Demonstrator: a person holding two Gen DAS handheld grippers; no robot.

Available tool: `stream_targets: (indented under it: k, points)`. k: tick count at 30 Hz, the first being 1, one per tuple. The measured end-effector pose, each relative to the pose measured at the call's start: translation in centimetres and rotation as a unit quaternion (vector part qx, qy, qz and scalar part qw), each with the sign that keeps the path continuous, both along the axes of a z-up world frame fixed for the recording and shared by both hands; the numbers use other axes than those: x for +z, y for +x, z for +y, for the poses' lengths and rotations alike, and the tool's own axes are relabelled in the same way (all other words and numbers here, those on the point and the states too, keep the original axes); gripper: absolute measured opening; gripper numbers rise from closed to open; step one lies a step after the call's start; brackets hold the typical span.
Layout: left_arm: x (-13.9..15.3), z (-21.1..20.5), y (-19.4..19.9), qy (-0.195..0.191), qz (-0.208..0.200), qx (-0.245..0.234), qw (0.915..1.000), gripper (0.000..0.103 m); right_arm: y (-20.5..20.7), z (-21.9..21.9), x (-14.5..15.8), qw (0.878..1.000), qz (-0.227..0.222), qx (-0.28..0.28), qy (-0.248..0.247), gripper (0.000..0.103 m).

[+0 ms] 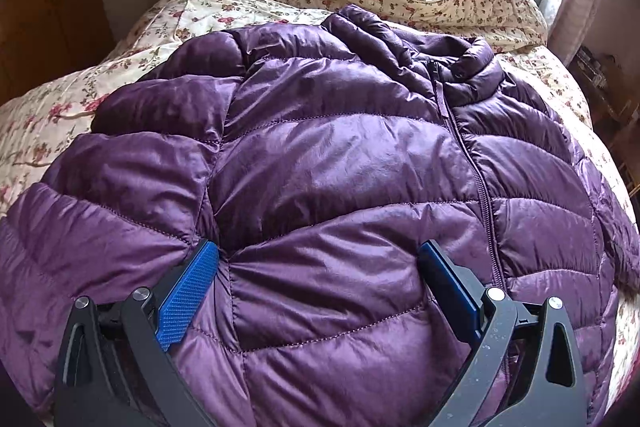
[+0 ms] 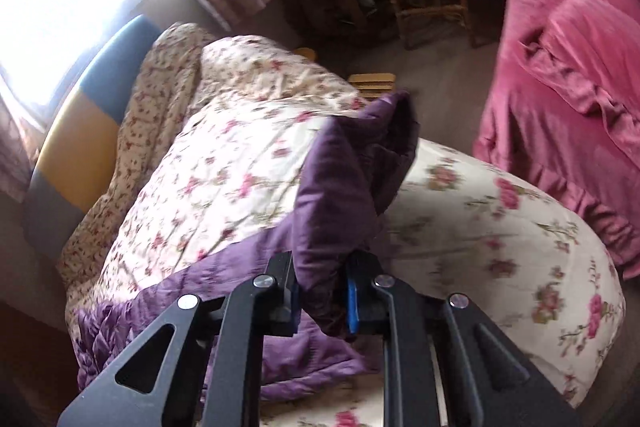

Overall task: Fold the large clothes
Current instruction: 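Reach the right gripper to the jacket sleeve cuff and close on it, then carry the held sleeve across the jacket front toward the left gripper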

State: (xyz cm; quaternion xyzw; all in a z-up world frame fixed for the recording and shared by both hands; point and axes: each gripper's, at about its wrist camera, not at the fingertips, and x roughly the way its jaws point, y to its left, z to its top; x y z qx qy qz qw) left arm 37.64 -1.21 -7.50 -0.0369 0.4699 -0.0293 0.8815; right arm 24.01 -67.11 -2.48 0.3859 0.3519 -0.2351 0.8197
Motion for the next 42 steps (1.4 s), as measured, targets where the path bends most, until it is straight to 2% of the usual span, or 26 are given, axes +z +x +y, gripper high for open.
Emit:
stream_targets:
  k: [5, 10, 19, 23, 32, 42]
  points:
    - [-0.2, 0.1, -0.1, -0.005, -0.004, -0.004, 1.0, 0.099, 3.9, 5.4, 1.6, 0.998, -0.011, 0.066, -0.016, 0.01]
    - [-0.3, 0.3, 0.0, -0.012, -0.007, -0.006, 0.9999, 0.099, 8.5, 13.8, 2.6, 0.985, -0.013, 0.162, -0.049, 0.009]
    - [-0.4, 0.4, -0.2, -0.017, -0.01, -0.008, 0.9998, 0.099, 13.4, 28.5, 1.0, 0.948, -0.007, 0.309, -0.08, 0.007]
    - [-0.4, 0.6, -0.2, -0.026, -0.012, -0.007, 0.9996, 0.099, 14.6, 33.5, 0.0, 0.933, -0.006, 0.351, -0.081, 0.008]
    - [-0.3, 0.7, -0.1, -0.03, -0.014, -0.01, 0.9994, 0.099, 15.5, 39.3, -1.3, 0.908, 0.0, 0.41, -0.084, 0.007]
    - [-0.3, 0.9, -0.1, -0.036, -0.015, -0.013, 0.9992, 0.099, 15.6, 44.2, -2.4, 0.874, 0.0, 0.476, -0.099, 0.007]
